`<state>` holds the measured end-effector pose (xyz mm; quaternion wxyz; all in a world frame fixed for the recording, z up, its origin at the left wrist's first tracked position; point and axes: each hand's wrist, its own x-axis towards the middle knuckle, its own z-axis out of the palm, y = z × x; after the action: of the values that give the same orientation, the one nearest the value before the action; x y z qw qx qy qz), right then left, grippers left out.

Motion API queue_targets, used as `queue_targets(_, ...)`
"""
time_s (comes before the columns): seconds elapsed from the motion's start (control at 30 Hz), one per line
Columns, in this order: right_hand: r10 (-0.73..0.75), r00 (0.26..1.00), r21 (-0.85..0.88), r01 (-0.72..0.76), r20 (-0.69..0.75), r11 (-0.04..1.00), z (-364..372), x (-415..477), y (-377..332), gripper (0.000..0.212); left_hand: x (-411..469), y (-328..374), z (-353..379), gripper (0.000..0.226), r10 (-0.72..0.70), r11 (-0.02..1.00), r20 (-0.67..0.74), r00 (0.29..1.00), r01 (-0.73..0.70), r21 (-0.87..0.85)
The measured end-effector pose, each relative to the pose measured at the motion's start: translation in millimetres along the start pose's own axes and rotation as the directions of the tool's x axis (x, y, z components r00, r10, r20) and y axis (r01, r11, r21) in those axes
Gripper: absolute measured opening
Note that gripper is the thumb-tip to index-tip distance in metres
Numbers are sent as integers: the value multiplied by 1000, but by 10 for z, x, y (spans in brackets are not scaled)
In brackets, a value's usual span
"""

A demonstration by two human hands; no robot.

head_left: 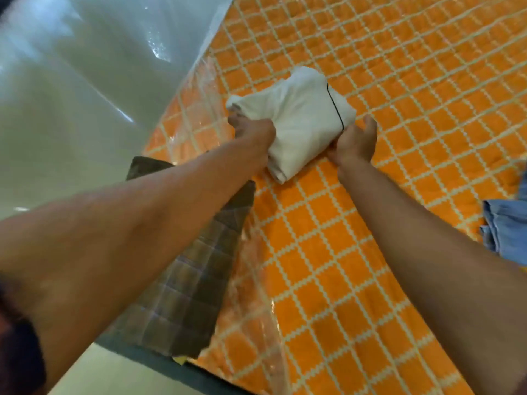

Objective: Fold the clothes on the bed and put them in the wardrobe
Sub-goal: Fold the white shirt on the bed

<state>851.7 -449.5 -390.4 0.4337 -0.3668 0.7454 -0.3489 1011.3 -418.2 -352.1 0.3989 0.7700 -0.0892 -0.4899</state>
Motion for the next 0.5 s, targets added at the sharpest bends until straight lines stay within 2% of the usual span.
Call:
queue_targets(0.07,33,996,154,-46,83,987,238,-144,15,70,194,64,-178,71,-67,998,-2,998,67,8)
queue_targets(0.13,-20,991,224,-10,130,974,483,-407,-51,92,345,135,-381,85,-83,993,94,992,74,97)
queue_targets(0.17,-29,986,270,-17,163,963,559,-473,-72,101,404,161,-470,81,-87,991,128,988,73,109)
queue_targets(0.23,-23,976,360,-57,215,931,703,-405,-76,110,506,263,-623,70,-169,985,243,955,175,-4)
queue_targets(0.3,-35,966,386,-69,255,920,821,-344,-140,116,575,359,-768,42,-194,976,368,909,216,-20)
queue_targets(0.37,-53,958,381,-61,282,923,917,-317,-189,121,654,457,-878,21,-159,986,420,894,163,28)
queue_targets(0.4,-78,950,382,-46,302,923,968,-325,-228,122,696,498,-939,19,-104,995,408,907,99,32)
queue_targets(0.5,-148,906,379,-16,398,925,1185,-376,-286,126,755,514,-1286,36,42,999,367,929,-45,-1)
